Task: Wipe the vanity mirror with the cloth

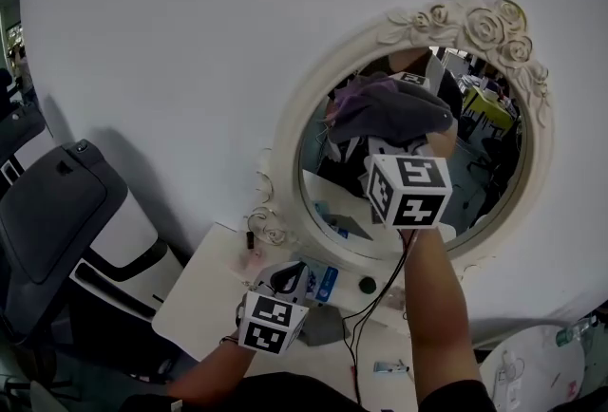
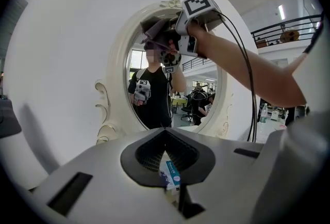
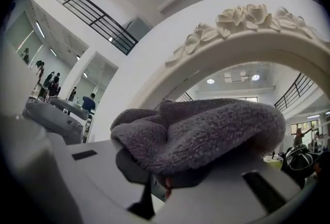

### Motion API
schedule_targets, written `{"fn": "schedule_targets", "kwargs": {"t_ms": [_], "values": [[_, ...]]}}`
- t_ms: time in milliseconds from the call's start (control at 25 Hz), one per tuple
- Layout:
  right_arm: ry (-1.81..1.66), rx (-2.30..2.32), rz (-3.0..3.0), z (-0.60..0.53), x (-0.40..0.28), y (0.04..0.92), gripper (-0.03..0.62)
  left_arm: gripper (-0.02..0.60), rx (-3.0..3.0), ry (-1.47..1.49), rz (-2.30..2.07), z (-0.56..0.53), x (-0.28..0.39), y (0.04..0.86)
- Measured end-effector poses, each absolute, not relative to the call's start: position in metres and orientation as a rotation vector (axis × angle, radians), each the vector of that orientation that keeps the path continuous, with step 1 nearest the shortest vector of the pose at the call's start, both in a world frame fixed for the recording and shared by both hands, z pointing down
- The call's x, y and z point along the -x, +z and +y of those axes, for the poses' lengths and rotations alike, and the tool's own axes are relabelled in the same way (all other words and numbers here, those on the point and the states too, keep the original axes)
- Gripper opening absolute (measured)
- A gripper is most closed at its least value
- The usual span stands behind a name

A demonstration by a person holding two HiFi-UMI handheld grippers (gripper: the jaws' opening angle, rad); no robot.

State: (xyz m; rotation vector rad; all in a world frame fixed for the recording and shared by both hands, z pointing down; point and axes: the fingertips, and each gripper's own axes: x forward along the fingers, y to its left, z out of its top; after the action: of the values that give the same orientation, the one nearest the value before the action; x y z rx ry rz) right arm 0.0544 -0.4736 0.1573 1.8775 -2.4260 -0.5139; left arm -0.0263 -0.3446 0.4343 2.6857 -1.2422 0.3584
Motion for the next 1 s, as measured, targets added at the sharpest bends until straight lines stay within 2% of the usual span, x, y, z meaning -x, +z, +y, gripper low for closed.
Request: {"fn": "schedule_targets", "kwargs": {"t_ms": [320, 720, 1000], "values": [[-0.367, -1.836, -2.435, -0.48, -0.045, 0.237, 0.029, 0.0, -2.649, 0.348, -1.274, -0.349, 0.041, 0.439], [0.009, -1.683, -2.266, -0.493, -0.025, 0.424, 0.029, 0.0, -2.641, 0.36, -1.257, -0.347, 0.054, 0.445], [0.139, -1.653, -2.196, -0.496, -0.022, 0.495, 0.029, 0.0, -2.637, 0.365, -1.256, -0.35, 0.071, 0.448]]}}
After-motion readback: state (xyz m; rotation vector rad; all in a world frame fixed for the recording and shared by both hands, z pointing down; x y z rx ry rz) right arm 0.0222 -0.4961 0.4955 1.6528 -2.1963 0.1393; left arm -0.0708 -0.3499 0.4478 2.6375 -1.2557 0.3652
